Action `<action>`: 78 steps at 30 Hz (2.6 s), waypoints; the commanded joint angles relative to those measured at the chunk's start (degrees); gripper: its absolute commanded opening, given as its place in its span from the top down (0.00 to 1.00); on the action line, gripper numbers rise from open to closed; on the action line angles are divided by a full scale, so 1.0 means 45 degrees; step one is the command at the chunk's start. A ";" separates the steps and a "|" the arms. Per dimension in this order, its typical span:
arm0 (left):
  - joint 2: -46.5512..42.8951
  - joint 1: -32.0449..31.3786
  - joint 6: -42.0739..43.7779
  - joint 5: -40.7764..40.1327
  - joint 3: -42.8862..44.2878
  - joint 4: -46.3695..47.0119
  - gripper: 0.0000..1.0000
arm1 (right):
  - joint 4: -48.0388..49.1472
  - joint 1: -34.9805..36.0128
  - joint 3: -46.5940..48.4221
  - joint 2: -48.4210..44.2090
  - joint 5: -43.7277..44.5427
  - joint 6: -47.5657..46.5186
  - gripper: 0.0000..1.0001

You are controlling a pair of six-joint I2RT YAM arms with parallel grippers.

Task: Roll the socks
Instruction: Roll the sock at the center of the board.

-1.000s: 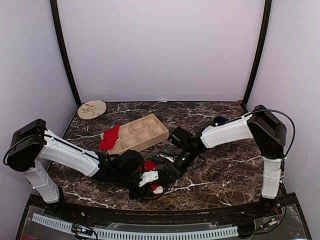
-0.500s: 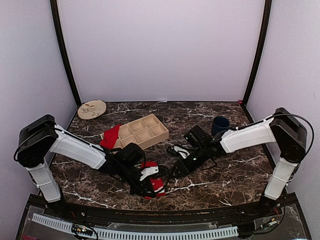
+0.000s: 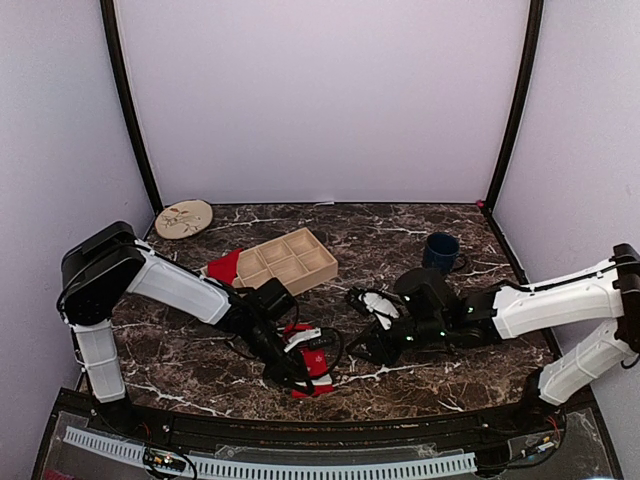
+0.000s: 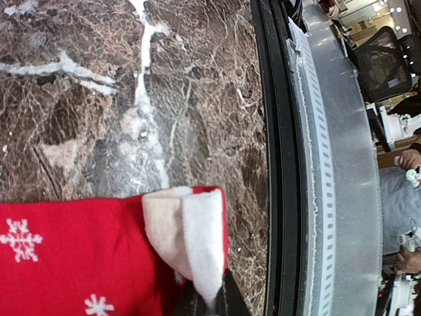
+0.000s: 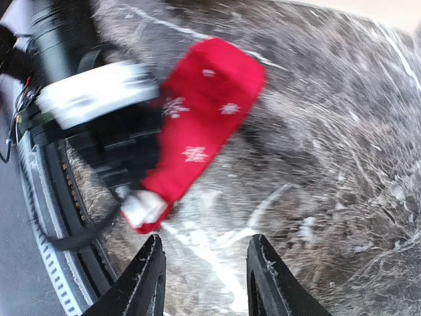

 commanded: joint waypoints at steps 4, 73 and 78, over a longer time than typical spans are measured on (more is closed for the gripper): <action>0.0844 0.0473 0.0381 0.1207 0.0640 -0.1570 0.99 | 0.0620 0.2172 -0.0791 -0.1027 0.2618 -0.0907 0.60; 0.1971 0.1262 0.2371 0.2955 0.1917 -0.3926 0.94 | -0.1161 0.3839 0.3535 0.5237 0.3156 -0.7215 0.94; 0.1585 0.1282 0.1615 0.2290 0.1836 -0.3001 0.75 | -0.1513 0.3694 0.3604 0.5158 0.2799 -0.7195 1.00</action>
